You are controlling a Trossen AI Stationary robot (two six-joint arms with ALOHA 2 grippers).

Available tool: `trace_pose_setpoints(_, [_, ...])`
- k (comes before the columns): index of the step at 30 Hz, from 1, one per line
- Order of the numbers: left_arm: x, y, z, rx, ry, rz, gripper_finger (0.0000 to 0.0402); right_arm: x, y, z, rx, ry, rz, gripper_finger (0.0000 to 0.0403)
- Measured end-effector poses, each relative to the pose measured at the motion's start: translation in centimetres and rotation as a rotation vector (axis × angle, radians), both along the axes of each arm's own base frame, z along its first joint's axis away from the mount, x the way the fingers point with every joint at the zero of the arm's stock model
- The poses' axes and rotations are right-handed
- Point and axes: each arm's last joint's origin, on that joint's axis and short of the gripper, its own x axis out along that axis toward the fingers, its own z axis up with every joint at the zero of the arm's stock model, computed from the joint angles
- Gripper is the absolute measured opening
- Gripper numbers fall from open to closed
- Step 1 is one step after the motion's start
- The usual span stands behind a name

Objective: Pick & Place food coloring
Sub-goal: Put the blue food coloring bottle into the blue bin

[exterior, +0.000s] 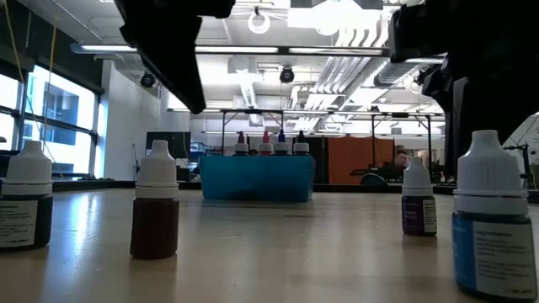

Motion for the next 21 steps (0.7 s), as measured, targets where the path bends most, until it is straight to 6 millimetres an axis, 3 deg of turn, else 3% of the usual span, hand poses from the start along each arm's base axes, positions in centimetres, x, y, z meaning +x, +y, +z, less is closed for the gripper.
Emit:
trace_pose_setpoints(8, [-0.3,-1.6,-0.1,-0.002,-0.063,-0.026,0.0145,0.3,-0.6,-0.1,0.077,0.038,-0.053,0.0129])
trace_pose_setpoints(18, [0.0,-1.6,0.0,-0.019,-0.097,-0.022,0.0145,0.1,-0.8,-0.1,0.021,0.041,-0.059,0.0129])
trace_pose_setpoints(21, [0.0,-1.7,0.0,-0.02,-0.098,-0.023,0.0145,-0.2,-1.0,-0.9,0.003,0.035,-0.057,0.0129])
